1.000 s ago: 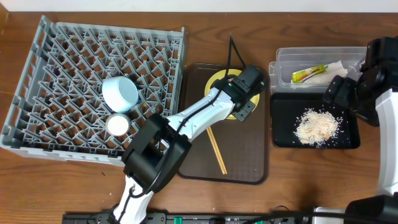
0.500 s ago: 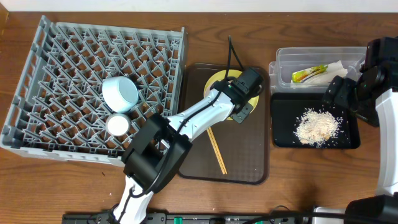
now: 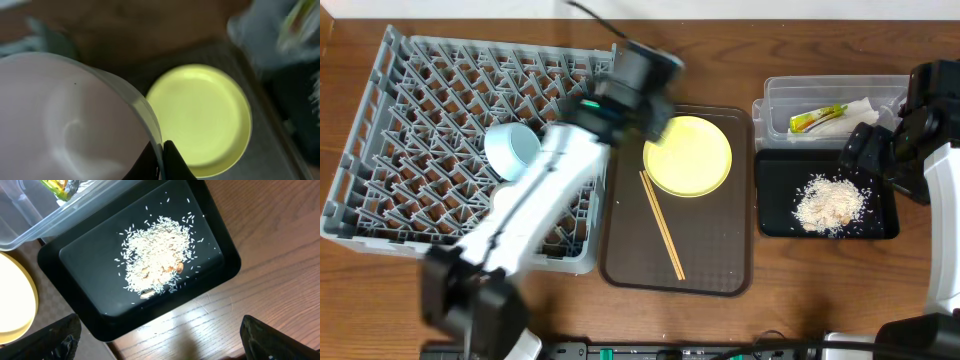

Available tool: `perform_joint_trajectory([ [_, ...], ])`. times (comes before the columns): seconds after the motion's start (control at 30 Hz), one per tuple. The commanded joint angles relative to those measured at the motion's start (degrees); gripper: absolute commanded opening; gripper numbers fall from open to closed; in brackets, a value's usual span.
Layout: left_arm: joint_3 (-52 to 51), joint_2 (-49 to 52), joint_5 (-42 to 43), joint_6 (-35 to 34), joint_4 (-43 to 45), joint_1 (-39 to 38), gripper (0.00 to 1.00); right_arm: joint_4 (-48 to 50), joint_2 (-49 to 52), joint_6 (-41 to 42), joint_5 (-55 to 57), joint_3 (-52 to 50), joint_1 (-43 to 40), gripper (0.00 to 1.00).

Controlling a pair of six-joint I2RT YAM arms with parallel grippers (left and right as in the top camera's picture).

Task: Sort waste into correct bins and load items into the dishwasher
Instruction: 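Carry the white bowl with the left gripper into the dish rack and release, then reach the left gripper down to the wooden chopsticks on the brown tray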

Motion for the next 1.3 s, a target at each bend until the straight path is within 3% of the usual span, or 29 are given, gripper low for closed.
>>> perform_joint_trajectory([
  [0.0, 0.6, -0.1, 18.5, -0.1, -0.2, 8.3, 0.07, -0.2, -1.2, -0.3, 0.7, 0.9, -0.3, 0.99],
  [0.23, 0.6, 3.4, 48.3, -0.1, 3.4, 23.6, 0.07, -0.2, -1.2, -0.3, 0.7, 0.9, -0.3, 0.99],
  [0.43, 0.6, 8.9, 65.0, -0.6, 7.2, 31.0, 0.07, -0.2, -1.2, -0.3, 0.6, 0.9, -0.3, 0.99],
  [0.73, 0.6, 18.6, 70.9, -16.3, 16.5, 37.0, 0.08, -0.2, -1.2, -0.3, 0.5, 0.9, -0.3, 0.99],
  [0.9, 0.6, 20.9, 70.8, -16.9, 16.6, 40.8, 0.08, -0.2, -1.2, -0.3, 0.6, 0.9, -0.3, 0.99],
  [1.03, 0.6, 21.0, 68.0, -16.9, 16.5, 43.9, 0.24, -0.2, -1.2, -0.3, 0.6, 0.9, -0.3, 0.99],
  [1.1, 0.6, 21.0, 67.2, -16.9, 16.4, 45.4, 0.55, -0.2, -1.2, -0.3, 0.6, 0.9, -0.3, 0.99],
  [1.13, 0.6, 21.0, 67.2, -16.9, 16.4, 46.1, 0.64, -0.2, -1.2, -0.3, 0.6, 0.9, -0.3, 0.99],
  [1.2, 0.6, 21.0, 67.2, -17.6, 16.4, 47.7, 0.79, -0.2, -1.2, -0.3, 0.6, 0.9, -0.3, 0.99],
  [1.27, 0.6, 21.0, 67.1, -18.7, 16.5, 49.0, 0.84, -0.2, -1.2, -0.3, 0.5, 0.9, -0.3, 0.99],
])
